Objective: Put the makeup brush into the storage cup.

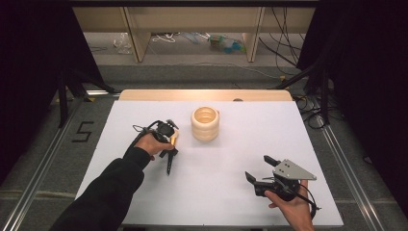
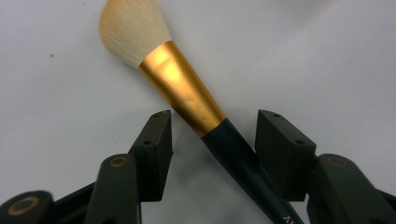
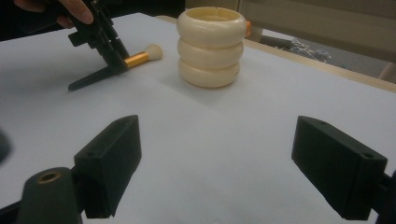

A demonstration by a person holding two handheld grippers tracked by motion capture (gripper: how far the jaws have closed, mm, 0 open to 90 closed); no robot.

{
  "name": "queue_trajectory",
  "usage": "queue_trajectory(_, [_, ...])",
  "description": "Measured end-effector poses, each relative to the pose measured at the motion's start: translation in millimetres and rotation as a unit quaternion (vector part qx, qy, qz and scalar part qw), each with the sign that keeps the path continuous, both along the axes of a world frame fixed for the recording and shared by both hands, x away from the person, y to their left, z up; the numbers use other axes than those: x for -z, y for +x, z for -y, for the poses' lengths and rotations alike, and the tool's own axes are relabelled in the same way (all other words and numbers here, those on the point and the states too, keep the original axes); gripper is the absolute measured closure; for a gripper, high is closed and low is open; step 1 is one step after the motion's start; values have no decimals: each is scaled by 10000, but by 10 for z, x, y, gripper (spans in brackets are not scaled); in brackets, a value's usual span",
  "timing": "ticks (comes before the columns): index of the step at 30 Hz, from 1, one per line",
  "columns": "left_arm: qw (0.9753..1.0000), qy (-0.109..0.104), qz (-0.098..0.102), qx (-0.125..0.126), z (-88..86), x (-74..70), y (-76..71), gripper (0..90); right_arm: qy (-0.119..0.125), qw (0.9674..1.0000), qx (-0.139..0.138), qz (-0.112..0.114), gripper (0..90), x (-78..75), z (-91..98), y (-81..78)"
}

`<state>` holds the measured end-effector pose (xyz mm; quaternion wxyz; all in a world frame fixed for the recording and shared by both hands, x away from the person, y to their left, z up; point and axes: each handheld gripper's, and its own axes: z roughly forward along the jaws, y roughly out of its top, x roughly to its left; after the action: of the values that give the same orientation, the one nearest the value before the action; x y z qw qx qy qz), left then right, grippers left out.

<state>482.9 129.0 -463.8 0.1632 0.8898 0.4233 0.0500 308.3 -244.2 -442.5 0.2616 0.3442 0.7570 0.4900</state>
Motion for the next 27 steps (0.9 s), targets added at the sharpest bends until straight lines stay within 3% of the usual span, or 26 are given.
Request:
queue_trajectory(1, [10000, 0, 0, 0, 0, 0, 0, 488, 0, 10000, 0, 0, 167, 0, 0, 0])
queue_trajectory(2, [9997, 119, 71, 179, -9, -2, 22, 498, 5, 10000, -10, -3, 167, 0, -1, 0])
queue_trajectory(6, [9997, 175, 65, 156, 6, -9, 28, 545, -1, 10000, -9, -3, 167, 1, 0, 2])
queue_trajectory(8, [9993, 257, 27, 280, 7, -22, 39, 575, -4, 10000, -14, -3, 168, 1, -1, 1])
queue_trajectory(14, [9987, 308, -5, 394, 48, -31, 36, 662, 16, 10000, -20, -96, 168, 1, -8, -8])
queue_trajectory(19, [9984, 332, -37, 447, 58, -34, 49, 688, -14, 10000, -27, -21, 168, 3, -3, -1])
queue_trajectory(20, [9984, 338, -34, 454, 60, -34, 49, 707, 14, 9999, -26, -105, 169, 3, -8, -8])
queue_trajectory(27, [9982, 340, -53, 489, 60, -35, 54, 728, -6, 9999, -45, -118, 169, 3, -10, -9])
